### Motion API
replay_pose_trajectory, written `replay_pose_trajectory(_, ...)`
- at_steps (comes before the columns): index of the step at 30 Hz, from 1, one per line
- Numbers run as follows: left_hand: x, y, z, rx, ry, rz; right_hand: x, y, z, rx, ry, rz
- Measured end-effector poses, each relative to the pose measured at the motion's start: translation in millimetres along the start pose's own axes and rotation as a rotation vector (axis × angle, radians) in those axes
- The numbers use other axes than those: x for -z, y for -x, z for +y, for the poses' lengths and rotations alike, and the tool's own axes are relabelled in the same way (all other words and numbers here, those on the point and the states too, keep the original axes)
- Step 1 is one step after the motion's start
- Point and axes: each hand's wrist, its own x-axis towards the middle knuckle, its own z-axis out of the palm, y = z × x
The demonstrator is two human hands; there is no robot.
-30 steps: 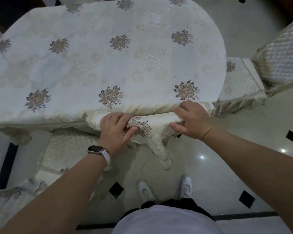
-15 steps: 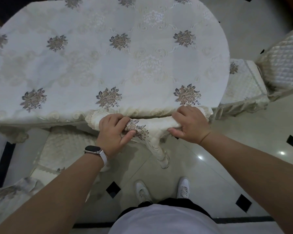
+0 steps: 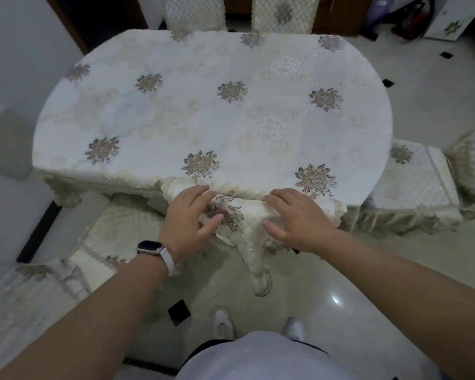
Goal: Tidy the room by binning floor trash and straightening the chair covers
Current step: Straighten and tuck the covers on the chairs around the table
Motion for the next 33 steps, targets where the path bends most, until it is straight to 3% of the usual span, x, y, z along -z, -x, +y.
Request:
replay_pose_trajectory(7,24.2,43.5,27.2,0.025,-0.230,0.190,24.3,-11.7,-19.6,0.236,0.089,-0.005)
replay_pose_trajectory(15,40.8,106.5,25.4,0.173,-0.446,0.259,27.9,-37.8,-61.0,0.502,0.147,0.018)
replay_pose_trajectory(33,140.1,186.5,-115.0,0.448,-0.540,0.382,-27.0,-172.4,-250.3,0.771,0.218,-0.057)
